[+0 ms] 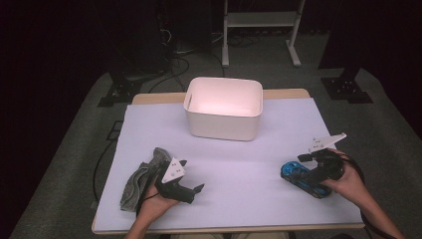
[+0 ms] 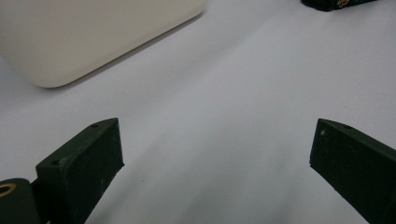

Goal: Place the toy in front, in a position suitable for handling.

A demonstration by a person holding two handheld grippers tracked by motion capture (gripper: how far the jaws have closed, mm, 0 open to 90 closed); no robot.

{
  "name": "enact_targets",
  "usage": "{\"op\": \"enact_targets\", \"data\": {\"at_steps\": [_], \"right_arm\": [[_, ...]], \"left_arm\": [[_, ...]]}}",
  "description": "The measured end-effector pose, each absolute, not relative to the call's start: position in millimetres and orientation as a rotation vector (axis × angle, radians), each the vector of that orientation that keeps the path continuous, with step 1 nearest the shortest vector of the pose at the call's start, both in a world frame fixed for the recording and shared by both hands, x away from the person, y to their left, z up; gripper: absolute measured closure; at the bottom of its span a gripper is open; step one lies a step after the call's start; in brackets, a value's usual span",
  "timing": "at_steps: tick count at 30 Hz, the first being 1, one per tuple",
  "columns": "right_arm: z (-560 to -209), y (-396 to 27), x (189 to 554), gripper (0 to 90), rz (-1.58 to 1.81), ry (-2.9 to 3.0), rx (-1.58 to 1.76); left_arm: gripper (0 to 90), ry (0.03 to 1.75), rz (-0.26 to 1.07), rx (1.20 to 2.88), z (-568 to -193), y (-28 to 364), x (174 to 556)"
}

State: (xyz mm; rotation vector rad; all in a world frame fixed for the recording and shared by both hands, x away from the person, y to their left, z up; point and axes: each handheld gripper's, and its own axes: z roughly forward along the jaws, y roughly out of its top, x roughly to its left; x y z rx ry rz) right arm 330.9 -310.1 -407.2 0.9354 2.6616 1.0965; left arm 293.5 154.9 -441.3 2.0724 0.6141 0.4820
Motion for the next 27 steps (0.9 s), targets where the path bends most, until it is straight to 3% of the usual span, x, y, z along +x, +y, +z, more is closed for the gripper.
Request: {"op": "enact_targets", "data": {"at_steps": [27], "right_arm": [[-434, -332, 327, 14.8, 0.988, 2.665, 1.028]], "left_arm": [[1.8, 0.618, 0.470, 2.078, -443, 155, 294]]}}
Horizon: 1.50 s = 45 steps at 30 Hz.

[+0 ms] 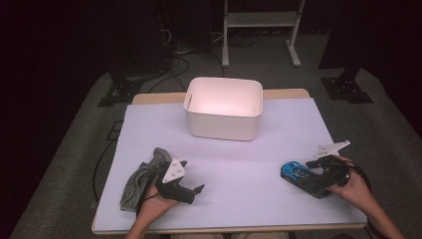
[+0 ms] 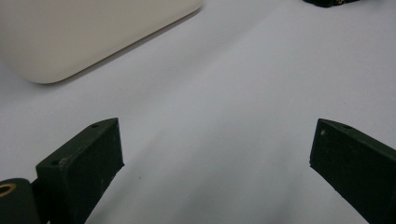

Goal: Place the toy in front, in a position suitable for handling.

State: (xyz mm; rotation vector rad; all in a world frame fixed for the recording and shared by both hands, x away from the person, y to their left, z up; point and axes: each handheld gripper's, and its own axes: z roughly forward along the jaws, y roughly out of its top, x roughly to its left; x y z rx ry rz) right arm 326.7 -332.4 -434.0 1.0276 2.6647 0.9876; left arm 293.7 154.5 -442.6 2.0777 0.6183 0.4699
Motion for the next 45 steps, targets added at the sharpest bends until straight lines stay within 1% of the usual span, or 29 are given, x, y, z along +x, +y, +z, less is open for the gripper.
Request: {"op": "enact_targets", "data": {"at_steps": [17, 26, 39, 40, 42, 45], "right_arm": [[-448, -329, 322, 14.5, 0.915, 2.670, 0.987], [-448, -322, 319, 14.1, 0.819, 2.675, 0.927], [-448, -321, 320, 13.5, 0.804, 2.680, 0.929], [-448, -320, 319, 13.4, 0.803, 2.680, 0.932], [-448, -319, 319, 10.1, 0.802, 2.683, 0.940], [-449, -319, 318, 10.2, 0.804, 2.676, 0.927]], "left_arm": [[1.7, 0.622, 0.469, 2.081, -443, 155, 294], [1.7, 0.626, 0.467, 2.077, -443, 154, 294], [1.7, 0.623, 0.467, 2.086, -444, 155, 294], [1.7, 0.624, 0.466, 2.085, -444, 155, 294], [1.8, 0.623, 0.466, 2.087, -444, 155, 294], [1.8, 0.625, 0.465, 2.083, -444, 154, 294]]}}
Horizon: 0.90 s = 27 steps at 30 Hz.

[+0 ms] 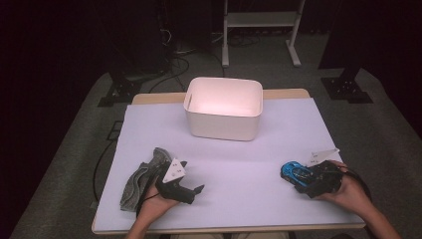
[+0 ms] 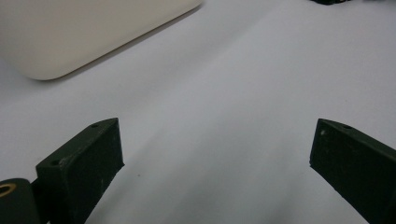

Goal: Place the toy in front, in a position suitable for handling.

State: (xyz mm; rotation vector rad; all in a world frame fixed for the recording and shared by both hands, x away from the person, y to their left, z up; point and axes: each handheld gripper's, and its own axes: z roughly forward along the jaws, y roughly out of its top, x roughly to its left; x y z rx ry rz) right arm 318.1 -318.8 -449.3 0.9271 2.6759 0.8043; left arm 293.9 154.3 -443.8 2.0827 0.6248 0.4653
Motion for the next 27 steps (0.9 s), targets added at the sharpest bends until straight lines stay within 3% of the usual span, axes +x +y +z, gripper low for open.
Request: {"op": "enact_targets", "data": {"at_steps": [14, 19, 27], "right_arm": [[-447.7, -319.0, 318.5, 13.6, 0.799, 2.679, 0.933], [-444.6, -319.1, 316.9, 24.6, 0.790, 2.674, 0.937], [-444.7, -320.4, 317.3, 24.7, 0.805, 2.672, 0.939]], "left_arm": [[1.7, 0.631, 0.469, 2.083, -443.5, 155.6, 294.3], [1.8, 0.630, 0.471, 2.081, -443.2, 156.2, 294.2], [1.7, 0.634, 0.475, 2.077, -442.8, 156.8, 294.2]]}}
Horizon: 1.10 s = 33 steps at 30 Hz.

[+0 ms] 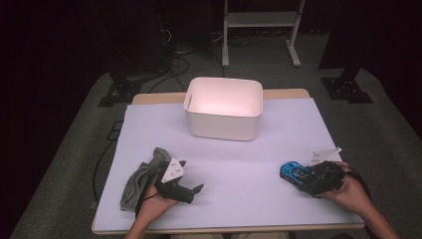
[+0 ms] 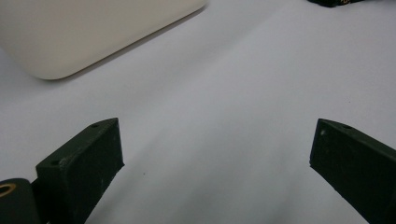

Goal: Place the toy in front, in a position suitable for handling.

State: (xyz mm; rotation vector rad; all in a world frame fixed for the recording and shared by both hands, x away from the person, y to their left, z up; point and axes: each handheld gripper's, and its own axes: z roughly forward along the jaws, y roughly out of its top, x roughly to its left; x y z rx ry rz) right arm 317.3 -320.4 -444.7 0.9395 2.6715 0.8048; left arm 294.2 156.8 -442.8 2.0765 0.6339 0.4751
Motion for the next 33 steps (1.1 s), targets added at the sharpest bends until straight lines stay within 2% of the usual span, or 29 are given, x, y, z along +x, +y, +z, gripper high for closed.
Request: {"op": "enact_targets", "data": {"at_steps": [23, 33], "right_arm": [[-440, -323, 318, 25.0, 0.809, 2.673, 0.936], [-427, -317, 315, 25.0, 0.859, 2.682, 0.906]], "left_arm": [[1.7, 0.641, 0.478, 2.071, -442, 159, 294], [1.7, 0.639, 0.477, 2.073, -442, 159, 294]]}}
